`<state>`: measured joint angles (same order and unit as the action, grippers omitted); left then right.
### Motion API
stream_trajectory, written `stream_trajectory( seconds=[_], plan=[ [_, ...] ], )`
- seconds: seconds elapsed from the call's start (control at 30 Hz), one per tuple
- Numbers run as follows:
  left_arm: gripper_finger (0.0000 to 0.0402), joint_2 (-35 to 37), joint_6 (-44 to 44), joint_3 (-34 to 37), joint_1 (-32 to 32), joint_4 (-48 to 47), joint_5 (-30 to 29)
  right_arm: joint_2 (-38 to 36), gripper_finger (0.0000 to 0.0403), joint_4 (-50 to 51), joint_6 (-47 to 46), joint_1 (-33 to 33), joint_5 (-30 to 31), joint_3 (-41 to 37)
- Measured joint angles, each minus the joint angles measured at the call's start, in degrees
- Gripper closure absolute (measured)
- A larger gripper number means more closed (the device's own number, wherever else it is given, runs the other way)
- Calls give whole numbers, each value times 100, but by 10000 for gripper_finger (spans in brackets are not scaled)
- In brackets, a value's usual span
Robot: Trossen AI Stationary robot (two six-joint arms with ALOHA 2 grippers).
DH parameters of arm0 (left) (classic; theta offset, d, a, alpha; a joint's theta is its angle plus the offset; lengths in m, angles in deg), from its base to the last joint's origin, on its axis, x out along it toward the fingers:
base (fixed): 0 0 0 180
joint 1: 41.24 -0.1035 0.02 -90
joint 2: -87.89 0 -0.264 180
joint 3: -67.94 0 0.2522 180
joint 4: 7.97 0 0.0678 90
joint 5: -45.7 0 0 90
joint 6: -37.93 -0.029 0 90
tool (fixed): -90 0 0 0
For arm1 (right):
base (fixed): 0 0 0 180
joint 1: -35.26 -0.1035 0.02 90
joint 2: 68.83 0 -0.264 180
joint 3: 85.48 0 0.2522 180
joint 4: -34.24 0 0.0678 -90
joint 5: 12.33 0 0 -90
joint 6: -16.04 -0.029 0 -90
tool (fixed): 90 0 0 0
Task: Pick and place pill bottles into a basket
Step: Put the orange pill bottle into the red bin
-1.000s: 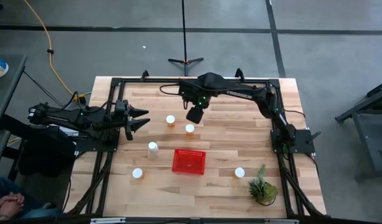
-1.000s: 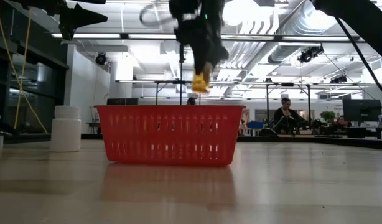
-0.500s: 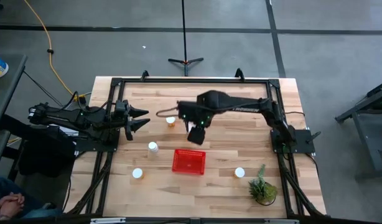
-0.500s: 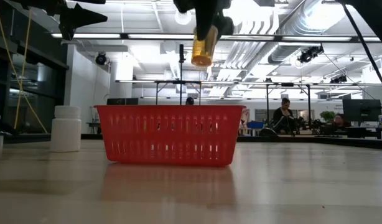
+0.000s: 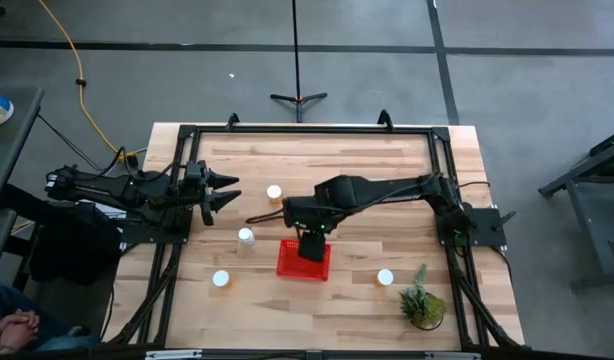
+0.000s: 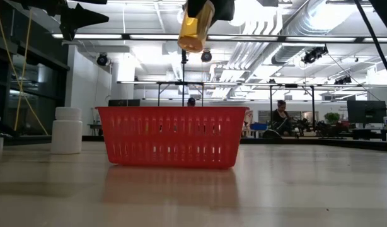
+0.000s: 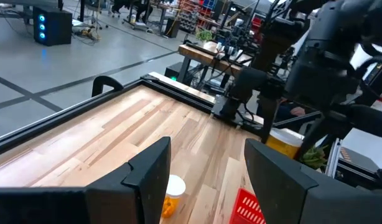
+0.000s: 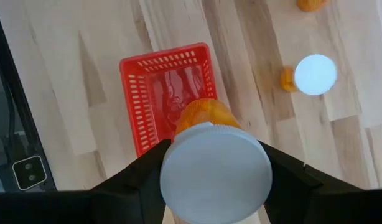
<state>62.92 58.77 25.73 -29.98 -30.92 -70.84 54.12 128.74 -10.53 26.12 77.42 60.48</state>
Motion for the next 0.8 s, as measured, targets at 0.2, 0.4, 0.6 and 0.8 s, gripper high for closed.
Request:
stream_trajectory(
  seconds=[0.2, 0.4, 0.6, 0.8],
  plan=[
    [163, 2, 0, 0, 1, 0, -2, 143, 204, -87, -63, -164, -3, 0],
    [163, 2, 0, 0, 1, 0, 157, 301, 204, -42, -34, -232, 0, 0],
    [163, -3, 0, 0, 1, -2, 171, 458, 204, -45, 13, -255, 36, 0],
    [163, -3, 0, 0, 1, -2, 157, 547, 203, 5, 208, -274, 60, 0]
  ],
)
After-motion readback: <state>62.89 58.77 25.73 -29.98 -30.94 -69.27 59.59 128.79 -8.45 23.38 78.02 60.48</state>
